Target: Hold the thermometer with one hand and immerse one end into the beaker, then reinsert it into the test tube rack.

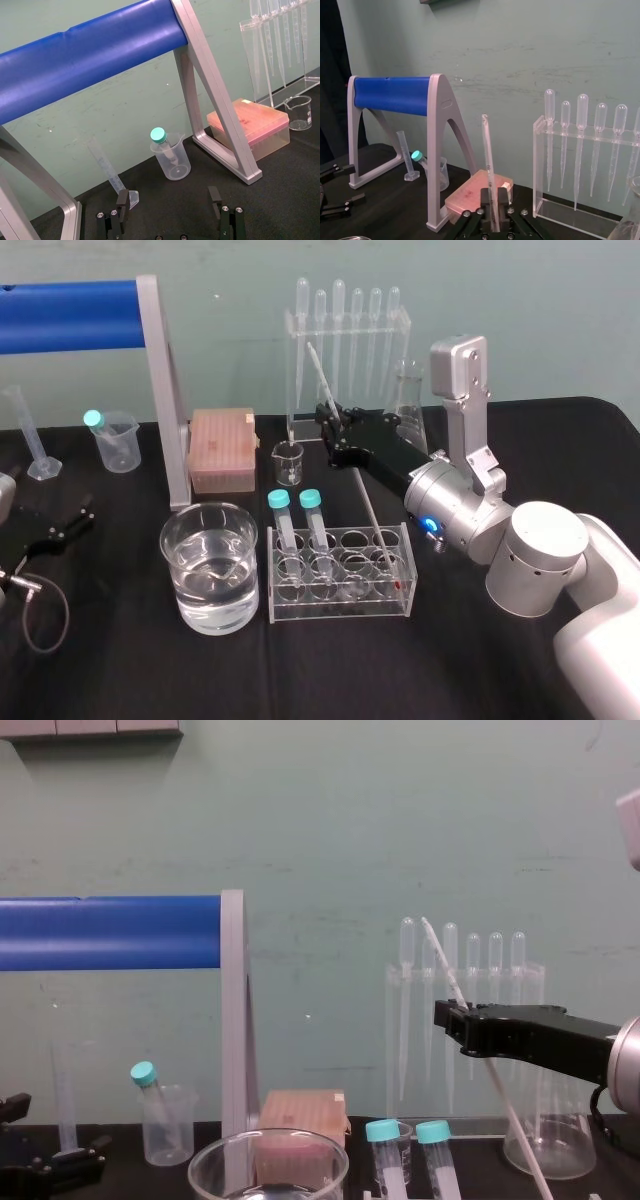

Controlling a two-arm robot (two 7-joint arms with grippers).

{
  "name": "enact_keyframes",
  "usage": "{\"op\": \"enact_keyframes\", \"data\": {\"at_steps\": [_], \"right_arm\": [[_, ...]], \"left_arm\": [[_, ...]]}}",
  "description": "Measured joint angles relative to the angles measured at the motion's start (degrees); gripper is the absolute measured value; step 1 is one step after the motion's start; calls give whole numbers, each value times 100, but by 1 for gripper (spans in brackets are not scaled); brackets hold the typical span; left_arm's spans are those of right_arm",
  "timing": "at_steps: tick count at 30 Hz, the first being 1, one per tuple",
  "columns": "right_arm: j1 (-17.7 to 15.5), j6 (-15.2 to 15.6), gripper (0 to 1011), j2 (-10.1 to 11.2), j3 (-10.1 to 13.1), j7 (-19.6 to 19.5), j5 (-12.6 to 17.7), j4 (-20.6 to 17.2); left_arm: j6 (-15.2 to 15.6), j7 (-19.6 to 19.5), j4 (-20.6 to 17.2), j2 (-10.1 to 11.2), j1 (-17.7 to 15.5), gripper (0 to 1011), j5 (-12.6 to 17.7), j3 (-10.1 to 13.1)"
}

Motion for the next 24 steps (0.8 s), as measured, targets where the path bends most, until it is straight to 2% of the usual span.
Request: {"op": "enact_keyframes", "data": {"at_steps": [2, 4, 24], "right_arm": [[0, 0, 78, 0, 0, -1, 0, 0], [0, -1, 59, 0, 0, -1, 0, 0], [-7, -43, 58, -4, 9, 1, -19, 0]], "left_arm": [[0, 0, 0, 0, 0, 1008, 0, 0], [0, 0, 0, 0, 0, 1008, 0, 0], [0, 0, 0, 0, 0, 1008, 0, 0]]}}
